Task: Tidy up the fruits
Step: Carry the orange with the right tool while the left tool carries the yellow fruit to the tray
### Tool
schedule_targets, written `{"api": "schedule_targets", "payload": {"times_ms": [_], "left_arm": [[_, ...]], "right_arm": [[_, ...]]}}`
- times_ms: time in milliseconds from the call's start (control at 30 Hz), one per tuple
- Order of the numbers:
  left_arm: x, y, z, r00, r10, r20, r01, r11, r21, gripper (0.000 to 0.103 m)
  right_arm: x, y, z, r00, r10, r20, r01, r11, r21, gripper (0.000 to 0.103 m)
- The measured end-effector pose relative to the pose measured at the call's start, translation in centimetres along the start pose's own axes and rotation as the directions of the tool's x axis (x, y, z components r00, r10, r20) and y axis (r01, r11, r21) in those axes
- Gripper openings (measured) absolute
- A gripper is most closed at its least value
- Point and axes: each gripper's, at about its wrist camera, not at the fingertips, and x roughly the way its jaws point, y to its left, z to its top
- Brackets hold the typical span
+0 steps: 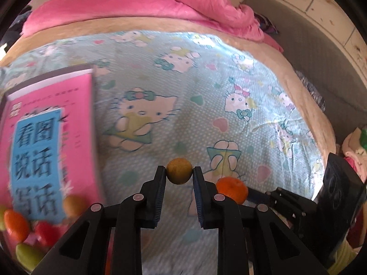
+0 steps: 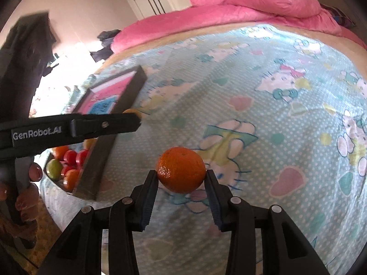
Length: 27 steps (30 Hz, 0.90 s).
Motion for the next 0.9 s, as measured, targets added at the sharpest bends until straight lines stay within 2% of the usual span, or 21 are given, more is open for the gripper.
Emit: {"api": "schedule_targets", "payload": {"times_ms": [100,333,467,700,900], "left_arm": [[-2.6,1.6,-0.9,0.998,0.051,0.039,-0.051,0.999,-0.012,0.024],[-6.9,6.5,-2.8,0.989,0.124,0.086,-0.115,0.988,-0.102,0.024],[-8.9,9.4,-4.2,0.985,0.142,0.102,-0.124,0.979,-0.159,0.024],[-12.1,14.2,-5.7,0.965,0.226,0.135,-0.188,0.95,-0.249,0.024],[-13.4,16.5,-6.4,0.954,0.255,0.159,-0.202,0.936,-0.287,0.024]], "right_arm": [[-0.5,0.9,0.3,1.0,0.019,0.017,-0.019,1.0,-0.013,0.042],[-1.2,3.7,0.8,0.996,0.083,0.037,-0.082,0.996,-0.037,0.042],[-1.4,5.8,0.9,0.995,0.098,0.034,-0.095,0.993,-0.075,0.042],[-1.7,8.7,1.2,0.99,0.137,0.032,-0.133,0.986,-0.102,0.042],[-0.7,11.9,1.4,0.988,0.152,0.007,-0.15,0.977,-0.149,0.042]]}}
